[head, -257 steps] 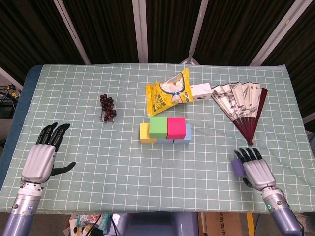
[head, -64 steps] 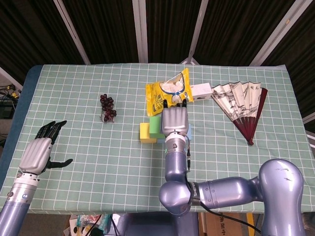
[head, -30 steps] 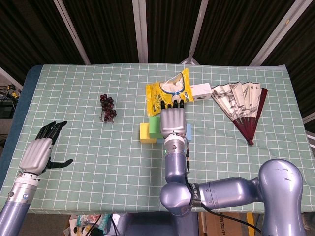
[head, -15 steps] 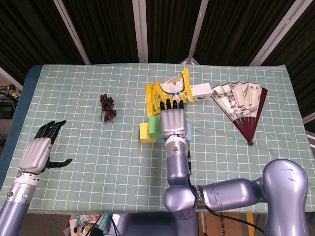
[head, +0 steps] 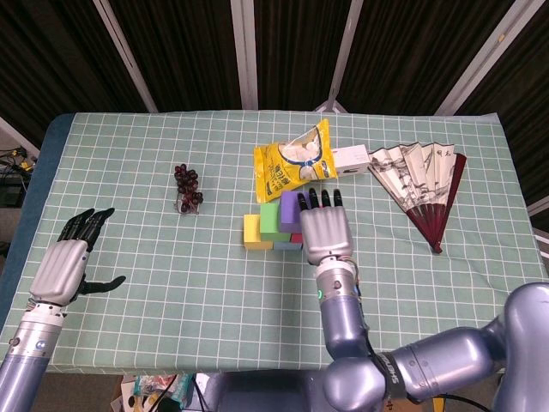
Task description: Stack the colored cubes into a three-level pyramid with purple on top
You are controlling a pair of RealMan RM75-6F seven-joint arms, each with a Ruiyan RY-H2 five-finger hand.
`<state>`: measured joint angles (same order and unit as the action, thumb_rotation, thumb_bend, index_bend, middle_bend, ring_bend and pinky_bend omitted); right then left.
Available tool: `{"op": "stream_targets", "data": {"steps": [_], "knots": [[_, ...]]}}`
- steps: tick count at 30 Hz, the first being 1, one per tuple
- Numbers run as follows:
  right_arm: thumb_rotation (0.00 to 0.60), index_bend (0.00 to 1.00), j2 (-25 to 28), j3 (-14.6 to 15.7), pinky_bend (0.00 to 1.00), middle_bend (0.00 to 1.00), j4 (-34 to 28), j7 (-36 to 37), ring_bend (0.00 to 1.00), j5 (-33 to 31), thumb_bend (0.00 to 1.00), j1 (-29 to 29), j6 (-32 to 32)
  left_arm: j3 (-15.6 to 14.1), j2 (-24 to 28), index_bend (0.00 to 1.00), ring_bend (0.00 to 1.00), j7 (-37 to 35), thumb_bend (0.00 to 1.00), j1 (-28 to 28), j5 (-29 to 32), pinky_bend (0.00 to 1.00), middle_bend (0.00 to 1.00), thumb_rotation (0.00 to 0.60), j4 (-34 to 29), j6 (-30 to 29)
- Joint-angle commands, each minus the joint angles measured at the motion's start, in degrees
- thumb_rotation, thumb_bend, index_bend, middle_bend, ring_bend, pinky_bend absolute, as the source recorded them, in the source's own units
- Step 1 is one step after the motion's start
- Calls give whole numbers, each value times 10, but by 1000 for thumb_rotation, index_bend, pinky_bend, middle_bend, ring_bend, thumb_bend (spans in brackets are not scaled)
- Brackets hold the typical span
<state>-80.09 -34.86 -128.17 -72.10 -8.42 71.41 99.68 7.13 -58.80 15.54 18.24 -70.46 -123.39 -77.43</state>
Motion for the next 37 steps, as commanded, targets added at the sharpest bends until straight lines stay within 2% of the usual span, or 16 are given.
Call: {"op": "stream_targets", "data": {"steps": [1, 9, 14, 22, 26, 31, 37], "knots": [[600, 0, 60, 56, 0, 0, -62, 37, 0, 66, 300, -63, 22, -3, -5, 0, 6, 4, 95, -3, -11, 0, 78, 600, 2, -7], [600, 0, 169, 190, 0, 0, -66, 174, 0, 273, 300, -214, -43, -8, -24, 0, 6, 19, 95, -10, -39, 0, 78, 600, 21, -27], [600, 0, 232, 265, 0, 0, -12, 316, 0, 421, 300, -321, -98, -15, -48, 0, 5, 24, 95, -18, -59, 0, 73, 600, 50, -43], [600, 0, 268, 349, 0, 0, 83, 553, 0, 595, 300, -473, -124, -46, -70, 0, 6, 8, 95, -56, -92, 0, 56, 600, 118, -79], [600, 0, 252, 400, 0, 0, 141, 619, 0, 708, 300, -538, -102, -53, -79, 0, 4, -32, 91, -80, -120, 0, 52, 600, 169, -114], [600, 0, 224, 442, 0, 0, 212, 643, 0, 799, 300, -594, -71, -61, -93, 0, 3, -84, 89, -102, -147, 0, 49, 600, 225, -144], [600, 0, 195, 439, 0, 0, 280, 661, 0, 848, 300, -628, -47, -60, -108, 0, 2, -126, 89, -115, -149, 0, 46, 600, 272, -150]]}}
